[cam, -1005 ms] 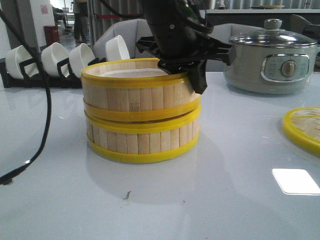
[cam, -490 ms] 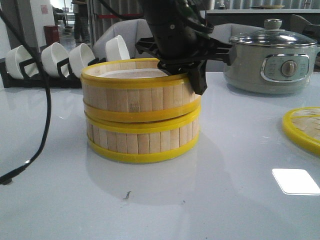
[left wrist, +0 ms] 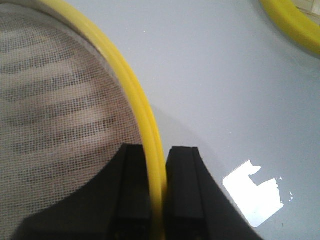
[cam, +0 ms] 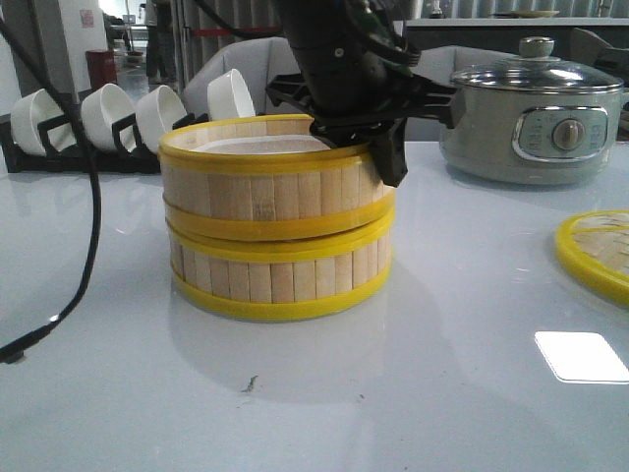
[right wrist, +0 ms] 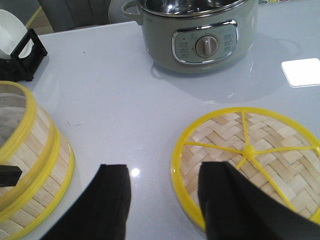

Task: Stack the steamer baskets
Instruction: 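Lower the held basket onto the center basket and seat it with the left gripper, then open the left gripper and raise it away from the stack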

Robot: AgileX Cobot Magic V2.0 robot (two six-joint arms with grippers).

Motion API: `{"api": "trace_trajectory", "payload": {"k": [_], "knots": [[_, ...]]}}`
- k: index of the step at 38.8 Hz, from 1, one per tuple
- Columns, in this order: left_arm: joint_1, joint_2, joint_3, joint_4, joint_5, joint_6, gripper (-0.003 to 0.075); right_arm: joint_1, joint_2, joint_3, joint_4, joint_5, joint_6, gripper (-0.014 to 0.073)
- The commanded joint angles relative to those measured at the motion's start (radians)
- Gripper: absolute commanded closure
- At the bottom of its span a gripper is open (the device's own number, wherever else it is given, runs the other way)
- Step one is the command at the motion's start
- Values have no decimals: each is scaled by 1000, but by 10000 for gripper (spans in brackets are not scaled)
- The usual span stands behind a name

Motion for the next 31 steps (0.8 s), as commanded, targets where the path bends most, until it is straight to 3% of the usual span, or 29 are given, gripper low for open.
{"api": "trace_trajectory", "payload": {"k": [1,7,12,23,31], "knots": [[-8,-87,-32,-1,-64,-7,581,-5,-6,-35,-3,-76,-11,160],[-8,-87,-32,9,-73,-7,398,-5,-6,-35,-3,-76,-11,160],[-8,-87,-32,10,-81,-7,288,-5,-6,-35,-3,-76,-11,160],[-6,-90,-42,32,-88,-7,279,-5,-6,-35,-3,-76,-11,160],[-3,-92,-141,36,-55,-11,279,-5,-6,-34,-3,-72,-11,160]]}}
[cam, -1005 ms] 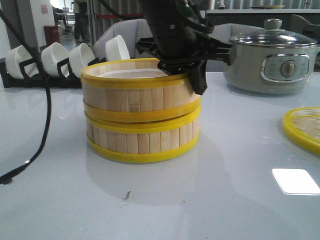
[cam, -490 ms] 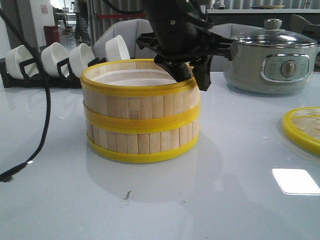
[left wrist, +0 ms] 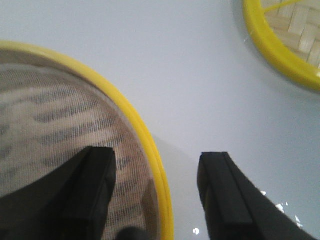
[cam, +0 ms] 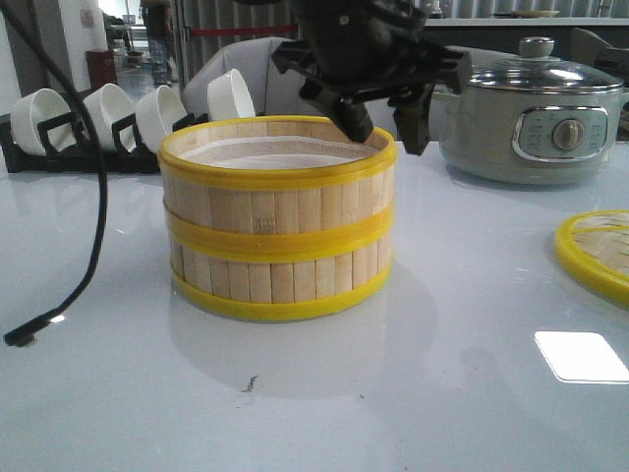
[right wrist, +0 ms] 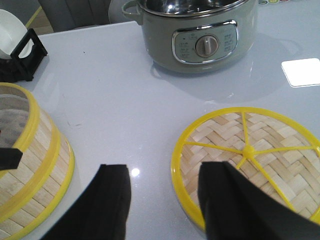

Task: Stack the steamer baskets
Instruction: 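Open the left gripper and raise it away from the stack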

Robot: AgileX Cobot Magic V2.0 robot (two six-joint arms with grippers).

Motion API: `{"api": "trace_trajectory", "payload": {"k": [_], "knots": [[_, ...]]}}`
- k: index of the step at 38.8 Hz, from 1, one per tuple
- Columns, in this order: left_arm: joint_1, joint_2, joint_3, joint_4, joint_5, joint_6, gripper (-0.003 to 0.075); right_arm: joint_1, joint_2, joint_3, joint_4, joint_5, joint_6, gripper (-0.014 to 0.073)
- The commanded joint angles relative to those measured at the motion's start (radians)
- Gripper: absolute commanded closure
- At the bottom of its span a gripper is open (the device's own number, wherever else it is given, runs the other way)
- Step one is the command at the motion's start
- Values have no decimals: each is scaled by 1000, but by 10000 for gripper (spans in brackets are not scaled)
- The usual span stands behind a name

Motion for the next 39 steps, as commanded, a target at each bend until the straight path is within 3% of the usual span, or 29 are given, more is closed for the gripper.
{"api": "trace_trajectory", "payload": {"k": [1,6,8,13,15,29,39], "knots": [[-3,-79,-84,4,-33,-10,279,-5,-6,-34,-3,-72,-11,160],[-3,-79,-152,22,8,-11,293,-5,-6,-34,-3,-72,-11,160],[-3,-81,-181,51,26,-21,343,-5,-6,-34,-3,-72,-11,160],[8,-118,-205,142,43,-60,652,-5,-6,-34,-3,-72,-11,160],[25,-143,-205,145,39,-63,613,-5,-6,-34,-3,-72,-11,160],[262,-378,-180,145,61,-77,634,-5,-6,-34,-3,-72,-11,160],[446,-605,35,143,-2,-113,634,-5,-6,-34,-3,-72,-11,160]]}}
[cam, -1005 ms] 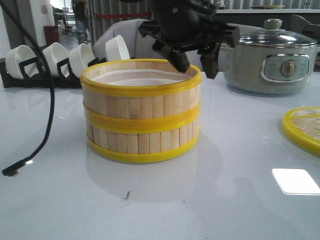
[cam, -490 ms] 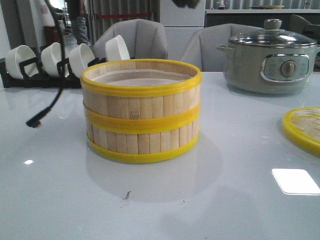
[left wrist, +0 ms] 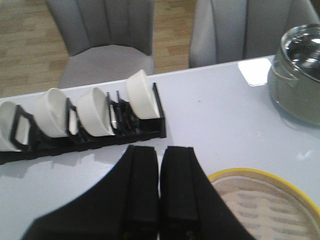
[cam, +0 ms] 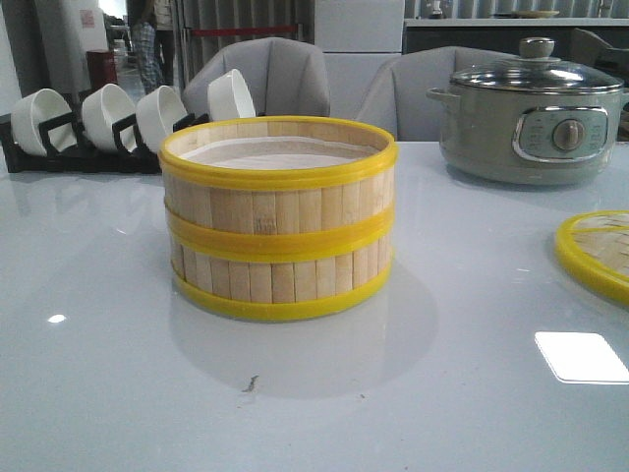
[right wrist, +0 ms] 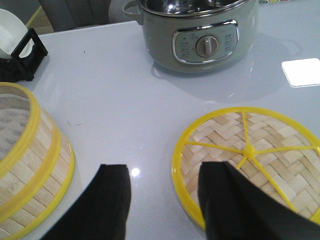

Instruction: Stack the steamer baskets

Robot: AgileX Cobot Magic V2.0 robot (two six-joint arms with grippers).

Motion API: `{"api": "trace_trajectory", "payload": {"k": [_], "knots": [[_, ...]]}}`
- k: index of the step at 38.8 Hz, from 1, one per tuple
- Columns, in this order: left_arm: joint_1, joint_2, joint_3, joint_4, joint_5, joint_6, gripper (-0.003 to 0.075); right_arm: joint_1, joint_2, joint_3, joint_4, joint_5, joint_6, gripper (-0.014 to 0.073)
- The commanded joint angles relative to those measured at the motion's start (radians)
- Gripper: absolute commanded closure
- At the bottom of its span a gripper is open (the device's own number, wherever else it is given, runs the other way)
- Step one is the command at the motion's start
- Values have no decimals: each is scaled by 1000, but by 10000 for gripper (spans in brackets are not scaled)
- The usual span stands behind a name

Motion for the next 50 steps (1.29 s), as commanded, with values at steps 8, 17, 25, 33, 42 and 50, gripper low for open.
{"api": "trace_trajectory", "payload": {"k": [8,17,25,33,42,50], "knots": [[106,-346,344,3,-202,-22,634,-5,-6,-34,-3,-74,-11,160],[111,-596,664,3,-316,-22,634,-5,-6,-34,-3,-74,-11,160],[111,-768,898,3,-419,-22,634,-4,-6,-34,-3,-72,-11,160],[111,-899,1090,-5,-484,-22,634,-4,-6,-34,-3,-57,-11,160],[111,-983,1257,-31,-583,-22,634,-4,-6,-34,-3,-34,-11,160],[111,-1011,1353,-31,-654,-22,634,-4,-6,-34,-3,-29,-11,160]]}}
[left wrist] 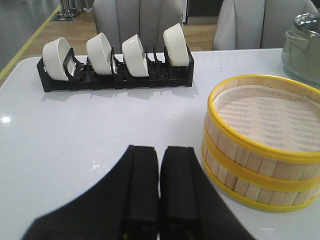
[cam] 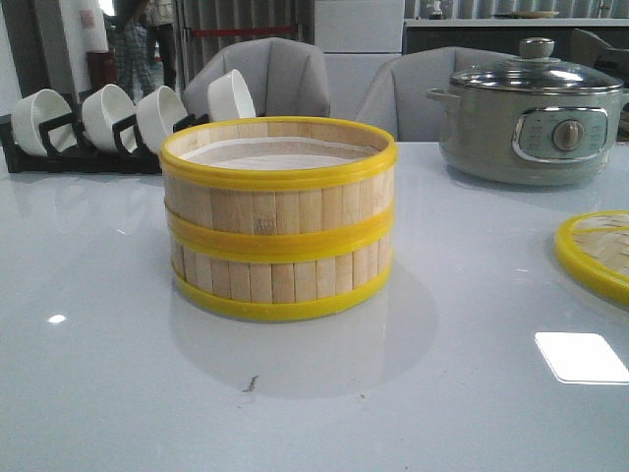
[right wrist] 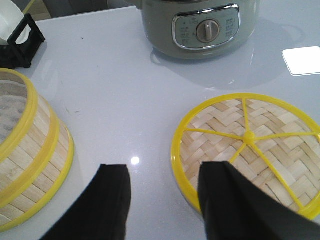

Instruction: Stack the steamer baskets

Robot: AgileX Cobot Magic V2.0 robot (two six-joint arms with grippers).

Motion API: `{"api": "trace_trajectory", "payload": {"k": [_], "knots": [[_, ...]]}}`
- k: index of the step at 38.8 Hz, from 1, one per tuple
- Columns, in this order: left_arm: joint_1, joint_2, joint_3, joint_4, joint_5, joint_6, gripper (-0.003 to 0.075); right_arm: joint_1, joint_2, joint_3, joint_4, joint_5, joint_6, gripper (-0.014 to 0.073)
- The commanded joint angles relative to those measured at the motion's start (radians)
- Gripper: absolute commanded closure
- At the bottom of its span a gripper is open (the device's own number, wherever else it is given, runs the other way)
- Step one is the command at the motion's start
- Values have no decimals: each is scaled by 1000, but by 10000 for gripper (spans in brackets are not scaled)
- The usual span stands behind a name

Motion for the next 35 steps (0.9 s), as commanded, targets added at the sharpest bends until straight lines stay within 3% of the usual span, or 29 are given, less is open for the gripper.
{"api": "trace_trajectory", "payload": {"k": [1,13,31,35], "knots": [[2,-4,3,-7,-116,-11,634,-4,-6,-34,-3,-73,-11,160],[2,-4,98,-17,-195,-11,634,-4,-6,-34,-3,-73,-11,160],[2,-4,101,-14,-209,-11,634,-4,-6,-34,-3,-65,-11,160],[2,-4,101,-14,-209,-11,634,-4,-6,-34,-3,-62,-11,215]]}}
